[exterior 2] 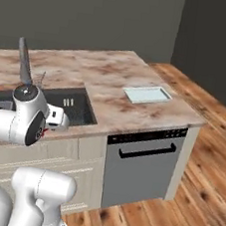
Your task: Take the fish out of the fridge, briefly rinse it in the sink, and place it on the tray next to the sink.
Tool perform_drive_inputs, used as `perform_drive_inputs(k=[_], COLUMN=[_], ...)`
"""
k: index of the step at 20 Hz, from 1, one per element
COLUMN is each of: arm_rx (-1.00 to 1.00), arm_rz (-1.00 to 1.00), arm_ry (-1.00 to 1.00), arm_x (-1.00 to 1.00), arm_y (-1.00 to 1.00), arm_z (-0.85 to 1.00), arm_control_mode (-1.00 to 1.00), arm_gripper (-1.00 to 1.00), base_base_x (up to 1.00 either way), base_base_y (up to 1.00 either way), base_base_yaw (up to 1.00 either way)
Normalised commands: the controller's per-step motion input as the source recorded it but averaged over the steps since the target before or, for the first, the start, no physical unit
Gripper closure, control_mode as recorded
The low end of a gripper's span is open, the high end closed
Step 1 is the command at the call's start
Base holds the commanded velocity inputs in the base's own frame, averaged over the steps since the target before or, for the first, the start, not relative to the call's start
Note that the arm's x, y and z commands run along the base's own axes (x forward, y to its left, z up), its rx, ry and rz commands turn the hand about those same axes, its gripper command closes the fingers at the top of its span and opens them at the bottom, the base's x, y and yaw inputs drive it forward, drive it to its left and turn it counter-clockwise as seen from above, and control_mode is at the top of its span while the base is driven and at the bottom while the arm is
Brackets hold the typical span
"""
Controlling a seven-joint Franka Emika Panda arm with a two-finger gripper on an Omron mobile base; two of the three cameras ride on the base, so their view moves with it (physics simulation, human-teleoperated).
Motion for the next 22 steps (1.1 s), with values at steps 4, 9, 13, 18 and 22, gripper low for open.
perform_drive_inputs(k=[4, 9, 13, 18, 22], arm_rx=[0.0, 0.0, 0.0, 0.0, 0.0], arm_rz=[0.0, 0.0, 0.0, 0.0, 0.0], arm_ry=[0.0, 0.0, 0.0, 0.0, 0.0], arm_x=[0.0, 0.0, 0.0, 0.0, 0.0], arm_y=[0.0, 0.0, 0.0, 0.0, 0.0], arm_z=[0.0, 0.0, 0.0, 0.0, 0.0], arm_control_mode=[1.0, 1.0, 1.0, 1.0, 1.0], arm_gripper=[1.0, 1.0, 1.0, 1.0, 1.0], base_base_x=[0.38, 0.97, 0.94, 0.59, 0.0], base_base_y=[-0.25, -0.51, -0.17, 0.23, 0.12], base_base_yaw=[0.64, 0.29, 0.16, 0.25, 0.24])
